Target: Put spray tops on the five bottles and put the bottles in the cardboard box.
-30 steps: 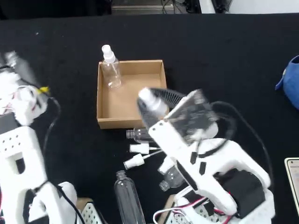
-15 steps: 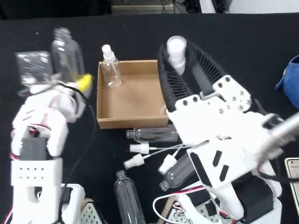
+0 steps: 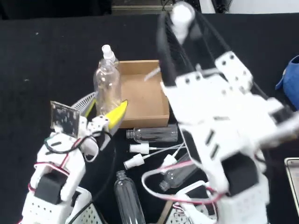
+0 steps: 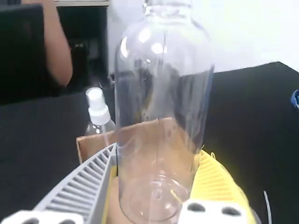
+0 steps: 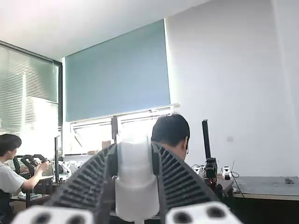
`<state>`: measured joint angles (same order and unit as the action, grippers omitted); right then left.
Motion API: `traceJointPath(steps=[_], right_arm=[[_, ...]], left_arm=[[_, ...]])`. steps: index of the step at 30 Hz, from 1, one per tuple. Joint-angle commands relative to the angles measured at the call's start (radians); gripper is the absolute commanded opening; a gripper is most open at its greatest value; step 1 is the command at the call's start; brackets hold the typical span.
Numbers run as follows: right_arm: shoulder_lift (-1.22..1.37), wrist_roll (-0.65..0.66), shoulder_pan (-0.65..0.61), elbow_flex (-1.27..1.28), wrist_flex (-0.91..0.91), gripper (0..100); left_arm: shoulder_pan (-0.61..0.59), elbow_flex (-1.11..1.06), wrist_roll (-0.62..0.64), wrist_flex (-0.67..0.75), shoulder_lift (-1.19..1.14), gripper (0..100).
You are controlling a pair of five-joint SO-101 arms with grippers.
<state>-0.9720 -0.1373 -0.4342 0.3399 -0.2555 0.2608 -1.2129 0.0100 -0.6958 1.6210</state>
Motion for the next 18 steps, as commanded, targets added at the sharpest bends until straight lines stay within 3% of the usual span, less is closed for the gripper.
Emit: traceJointPath(steps=[1, 9, 18], right_arm=[[0.056, -0.011, 0.015, -0.124, 0.041, 1.1], [0.131, -0.006, -0.12, -0.266, -0.064, 1.1], [0.278, -0.006, -0.137, -0.364, -0.074, 1.1]], left_arm=[[0.024, -0.07, -0.003, 0.08, 0.092, 3], [0.024, -0.338, -0.003, 0.347, 0.21, 3], [0.025, -0.398, -0.003, 0.404, 0.204, 3]])
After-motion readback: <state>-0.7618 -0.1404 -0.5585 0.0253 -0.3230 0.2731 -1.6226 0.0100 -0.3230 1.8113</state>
